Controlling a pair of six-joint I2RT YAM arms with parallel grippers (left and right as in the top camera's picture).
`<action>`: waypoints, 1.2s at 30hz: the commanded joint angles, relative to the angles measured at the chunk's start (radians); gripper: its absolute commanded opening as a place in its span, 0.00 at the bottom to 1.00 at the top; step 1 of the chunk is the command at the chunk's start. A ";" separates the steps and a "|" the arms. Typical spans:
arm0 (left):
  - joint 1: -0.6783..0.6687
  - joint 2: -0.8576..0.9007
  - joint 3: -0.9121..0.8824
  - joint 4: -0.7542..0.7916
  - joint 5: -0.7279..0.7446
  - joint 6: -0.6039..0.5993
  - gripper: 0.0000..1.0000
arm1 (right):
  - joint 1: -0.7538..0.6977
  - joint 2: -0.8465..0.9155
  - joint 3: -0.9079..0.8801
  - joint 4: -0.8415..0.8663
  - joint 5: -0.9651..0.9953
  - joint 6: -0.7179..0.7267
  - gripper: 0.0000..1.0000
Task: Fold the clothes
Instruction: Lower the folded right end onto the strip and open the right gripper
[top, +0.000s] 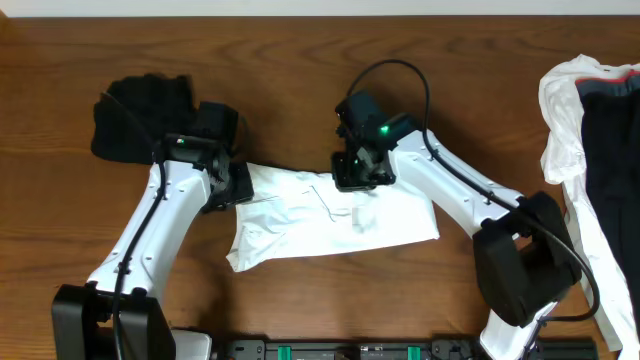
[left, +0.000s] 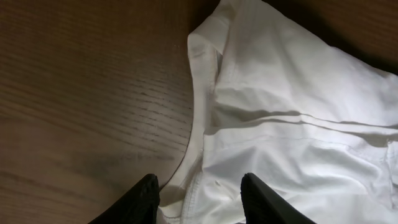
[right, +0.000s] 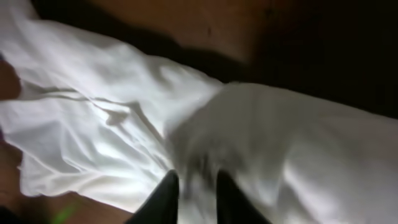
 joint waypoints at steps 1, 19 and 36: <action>-0.002 -0.006 0.007 -0.003 -0.015 -0.013 0.45 | 0.010 0.005 0.006 0.029 -0.132 -0.122 0.30; -0.002 -0.003 0.007 0.005 -0.015 -0.013 0.46 | -0.200 -0.091 0.021 -0.227 0.064 -0.303 0.43; -0.002 -0.002 -0.006 0.019 -0.015 -0.013 0.46 | -0.218 -0.090 -0.317 0.224 0.005 -0.304 0.37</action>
